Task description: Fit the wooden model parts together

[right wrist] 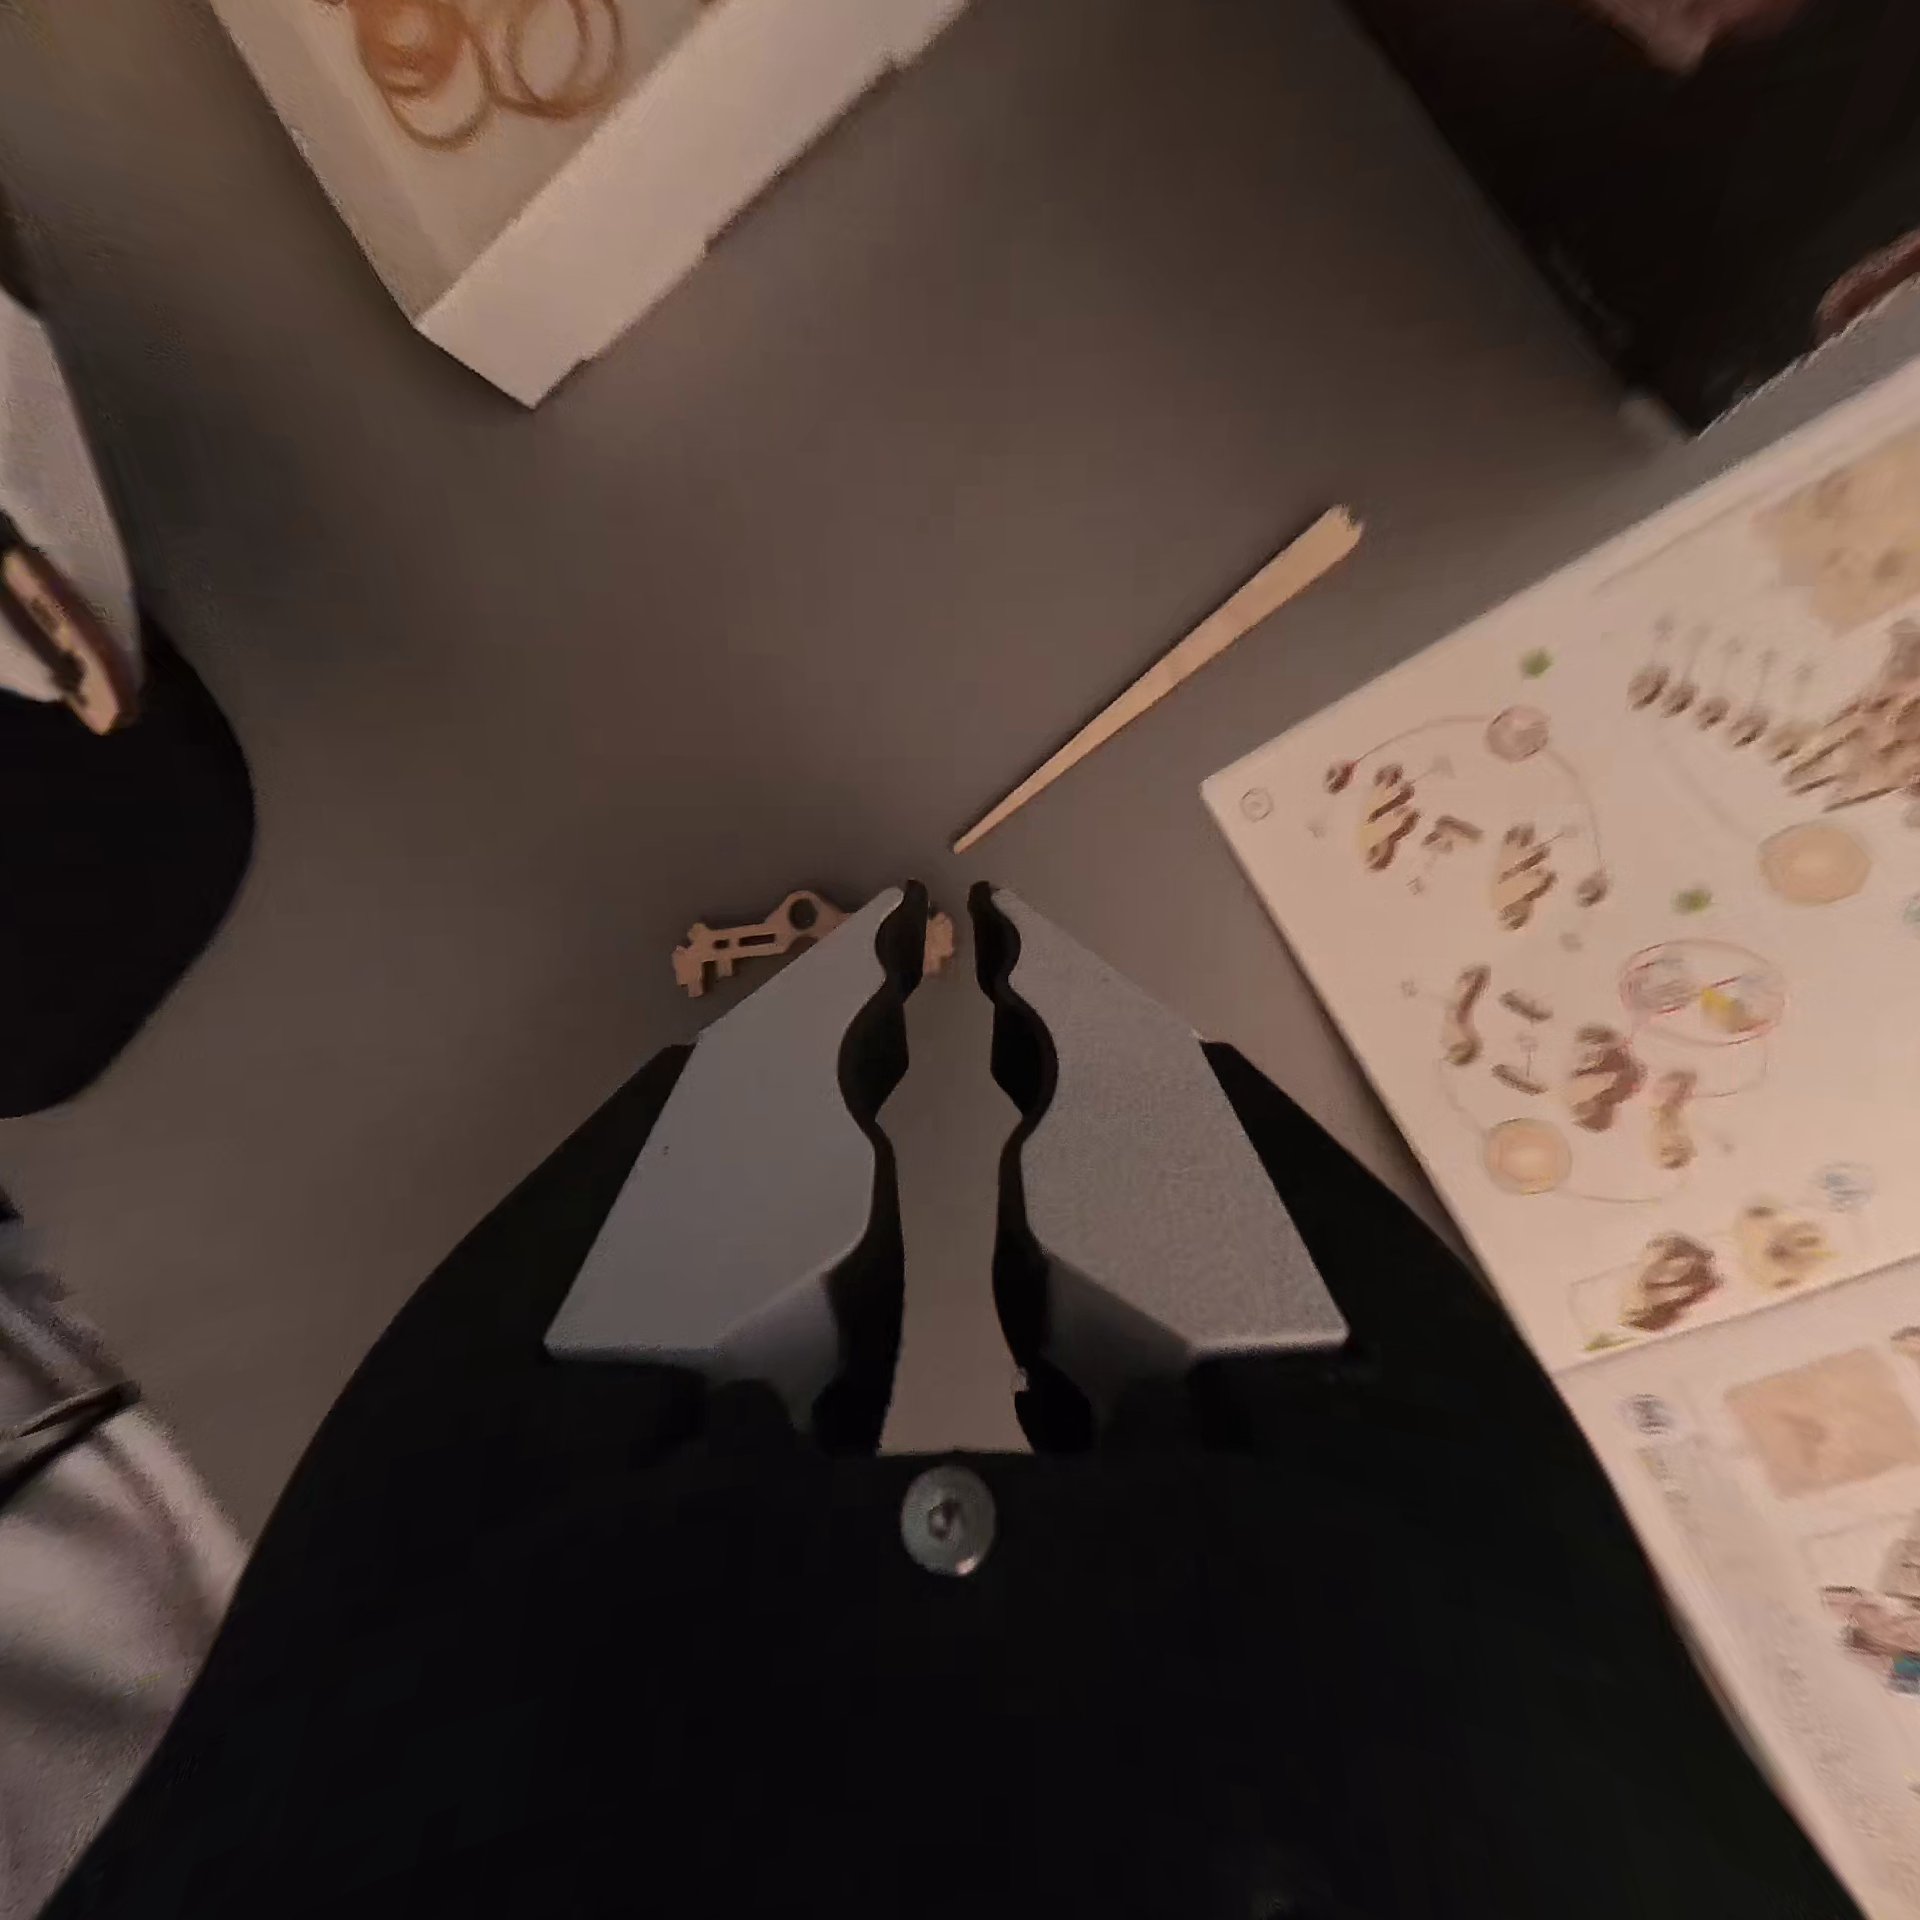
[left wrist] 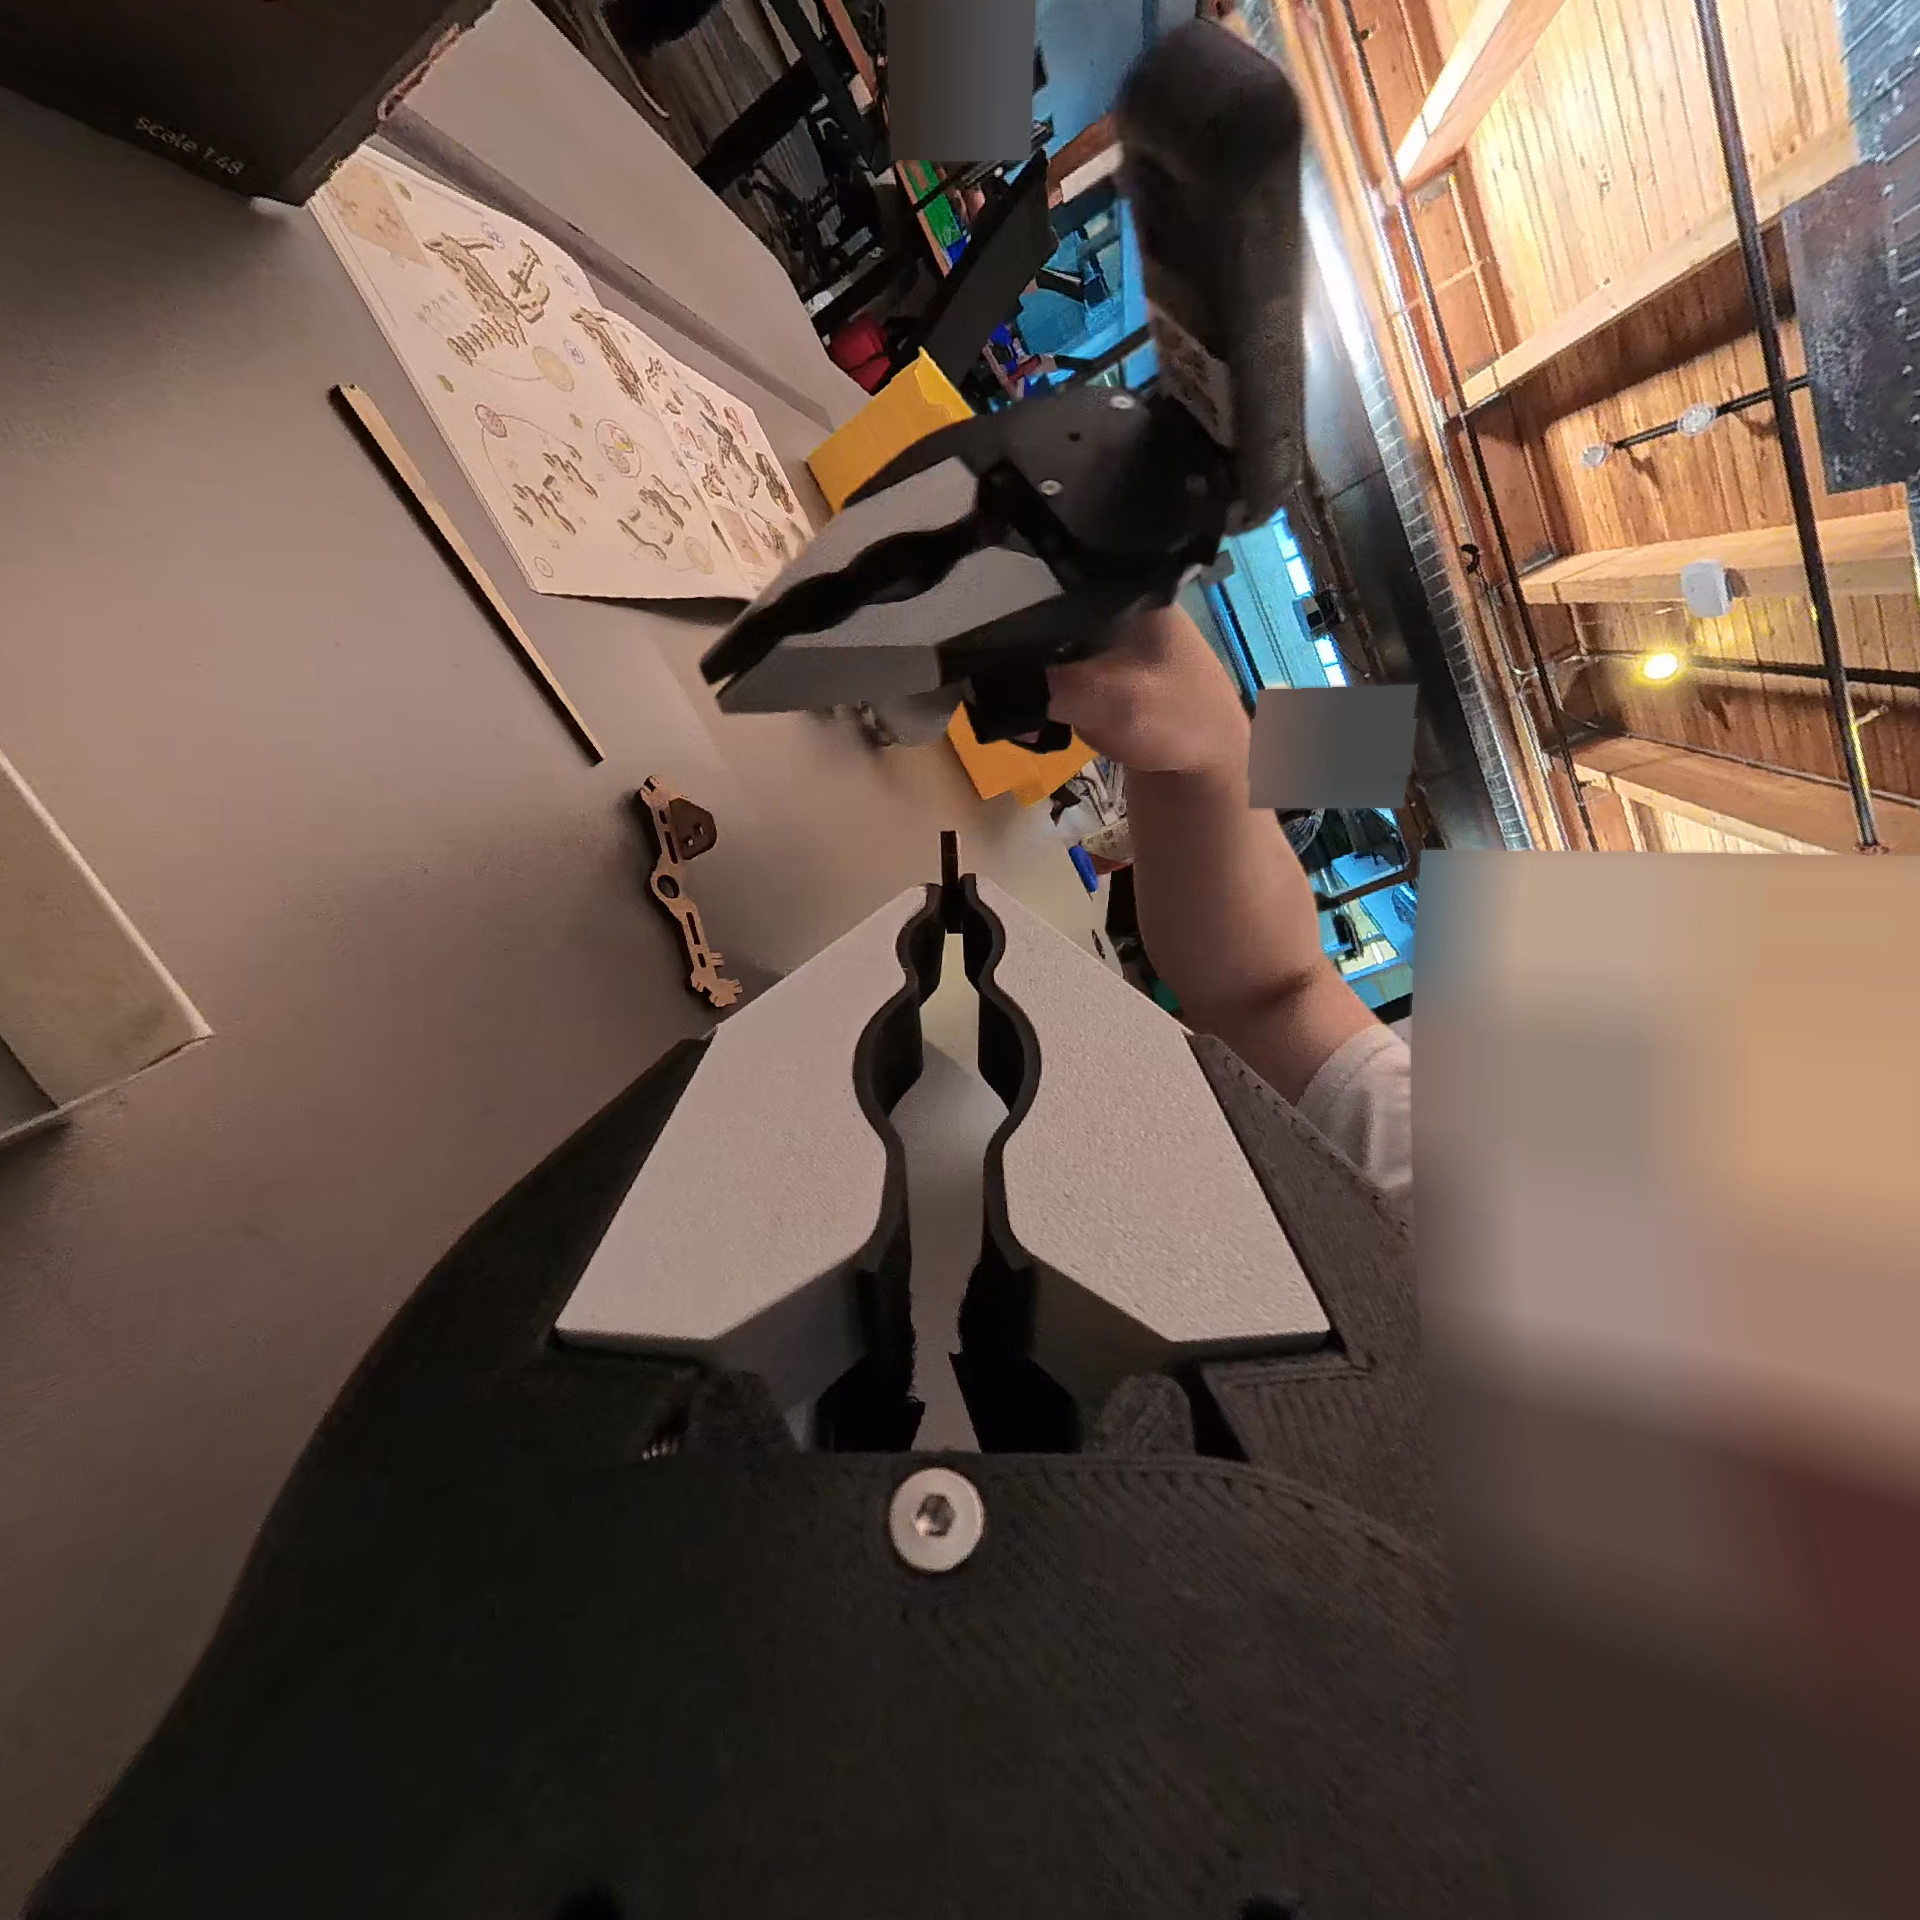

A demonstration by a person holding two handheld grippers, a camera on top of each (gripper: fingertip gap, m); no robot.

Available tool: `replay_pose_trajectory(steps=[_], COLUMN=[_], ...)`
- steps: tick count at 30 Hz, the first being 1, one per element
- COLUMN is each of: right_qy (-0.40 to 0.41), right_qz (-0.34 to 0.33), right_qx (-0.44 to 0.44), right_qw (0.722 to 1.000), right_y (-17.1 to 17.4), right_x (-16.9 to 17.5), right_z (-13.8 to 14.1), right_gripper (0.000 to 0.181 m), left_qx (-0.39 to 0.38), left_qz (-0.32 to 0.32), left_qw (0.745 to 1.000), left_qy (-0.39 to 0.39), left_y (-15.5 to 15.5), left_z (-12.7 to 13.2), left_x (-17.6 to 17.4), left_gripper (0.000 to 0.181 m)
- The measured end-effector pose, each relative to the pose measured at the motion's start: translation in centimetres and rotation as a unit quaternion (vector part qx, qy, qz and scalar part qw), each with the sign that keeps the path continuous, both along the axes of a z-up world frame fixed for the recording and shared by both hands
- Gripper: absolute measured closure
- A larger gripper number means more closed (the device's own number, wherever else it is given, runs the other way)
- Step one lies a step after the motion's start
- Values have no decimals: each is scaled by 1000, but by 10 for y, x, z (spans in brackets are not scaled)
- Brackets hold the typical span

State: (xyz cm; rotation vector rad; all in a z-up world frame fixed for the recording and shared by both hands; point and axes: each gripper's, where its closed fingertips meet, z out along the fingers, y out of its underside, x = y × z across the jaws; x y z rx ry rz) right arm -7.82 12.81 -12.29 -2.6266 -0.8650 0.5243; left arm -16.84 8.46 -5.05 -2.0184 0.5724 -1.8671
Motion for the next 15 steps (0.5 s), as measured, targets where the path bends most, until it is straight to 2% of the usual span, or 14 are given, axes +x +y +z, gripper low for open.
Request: replay_pose_trajectory(steps=[3, 9, 12, 15], right_qy=[27, -39, -101, -133], right_qz=[-24, -24, -11, -33], right_qx=[-75, -61, -22, -23], right_qw=[997, 997, 995, 990], right_y=[-15, -22, -19, -16], right_x=[-9, -11, -9, -2], right_z=[-4, -7, -9, -8], right_gripper=[171, 172, 181, 181], left_qx=[2, -2, -1, 1], left_qz=[2, -1, -5, -5], left_qw=[1000, 1000, 1000, 1000], left_qy=[-4, -15, -16, -18], left_y=[0, -1, -4, -4], left_z=[3, 7, 8, 10], left_x=[-1, -1, 0, 0], left_gripper=[181, 181, 181, 181])
